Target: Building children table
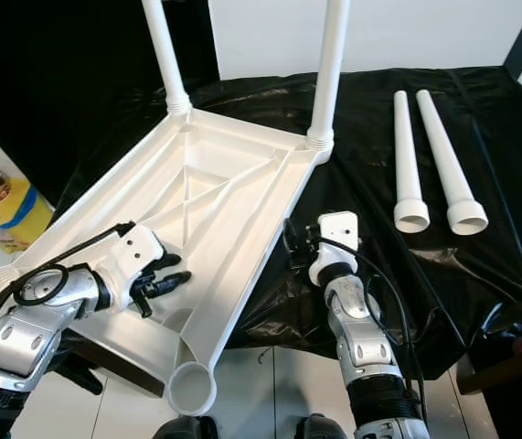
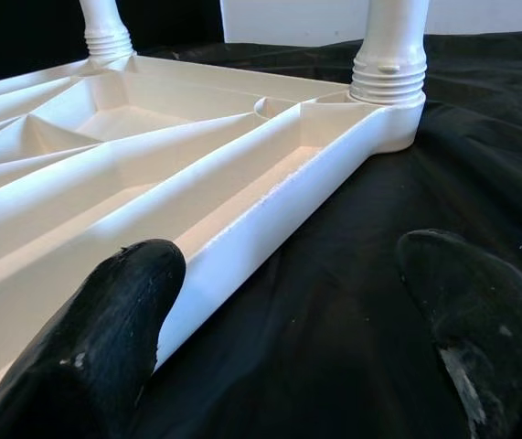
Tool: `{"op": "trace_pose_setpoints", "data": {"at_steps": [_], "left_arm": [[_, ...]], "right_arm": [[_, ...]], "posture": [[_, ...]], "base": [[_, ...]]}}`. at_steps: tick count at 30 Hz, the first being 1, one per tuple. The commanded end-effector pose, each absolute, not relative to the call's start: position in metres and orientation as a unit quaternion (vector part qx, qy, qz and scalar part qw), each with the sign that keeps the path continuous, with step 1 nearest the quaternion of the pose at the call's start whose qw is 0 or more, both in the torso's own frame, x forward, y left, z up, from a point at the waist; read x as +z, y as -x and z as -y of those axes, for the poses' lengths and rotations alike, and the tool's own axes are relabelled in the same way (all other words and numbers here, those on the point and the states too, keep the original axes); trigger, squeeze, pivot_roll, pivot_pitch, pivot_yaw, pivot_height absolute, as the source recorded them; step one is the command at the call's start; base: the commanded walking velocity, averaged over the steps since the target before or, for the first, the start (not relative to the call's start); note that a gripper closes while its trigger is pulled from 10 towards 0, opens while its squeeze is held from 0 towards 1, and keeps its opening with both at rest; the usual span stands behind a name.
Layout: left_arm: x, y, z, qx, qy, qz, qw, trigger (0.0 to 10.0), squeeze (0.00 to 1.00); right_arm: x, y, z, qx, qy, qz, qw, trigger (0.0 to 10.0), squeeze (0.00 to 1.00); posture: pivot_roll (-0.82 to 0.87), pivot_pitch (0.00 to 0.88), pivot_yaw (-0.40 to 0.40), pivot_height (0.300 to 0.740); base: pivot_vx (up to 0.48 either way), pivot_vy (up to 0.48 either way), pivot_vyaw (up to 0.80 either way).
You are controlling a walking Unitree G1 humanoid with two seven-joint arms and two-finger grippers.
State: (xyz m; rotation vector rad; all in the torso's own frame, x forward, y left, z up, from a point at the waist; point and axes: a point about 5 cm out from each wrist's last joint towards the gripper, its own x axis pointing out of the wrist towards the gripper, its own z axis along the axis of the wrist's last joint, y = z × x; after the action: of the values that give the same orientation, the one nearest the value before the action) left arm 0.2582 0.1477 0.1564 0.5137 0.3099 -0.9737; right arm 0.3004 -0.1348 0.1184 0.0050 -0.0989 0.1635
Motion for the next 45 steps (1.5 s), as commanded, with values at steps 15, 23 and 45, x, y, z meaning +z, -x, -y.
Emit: {"op": "trace_pose_setpoints", "data": {"at_steps": [15,23,45], "left_arm": [[0.163,-0.217,-0.176,-0.531,-0.216,-0.192,0.796,10.0,0.00],[0.151,-0.206,-0.166,-0.544,-0.215,-0.218,0.781,10.0,0.00],[0.137,-0.265,-0.109,-0.412,-0.178,-0.160,0.879,10.0,0.00]], "right_arm": [[0.113,-0.298,0.137,0.079,-0.010,0.035,0.996,10.0,0.00],[0.113,-0.300,0.132,0.087,-0.014,0.034,0.996,10.0,0.00],[0.115,-0.301,0.133,0.081,-0.020,0.036,0.996,10.0,0.00]], "posture": [[0.03,0.083,0.018,0.740],[0.04,0.085,0.014,0.740],[0.03,0.091,0.025,0.740]], "base": [[0.000,0.000,0.00],[0.000,0.000,0.00],[0.000,0.000,0.00]]}}
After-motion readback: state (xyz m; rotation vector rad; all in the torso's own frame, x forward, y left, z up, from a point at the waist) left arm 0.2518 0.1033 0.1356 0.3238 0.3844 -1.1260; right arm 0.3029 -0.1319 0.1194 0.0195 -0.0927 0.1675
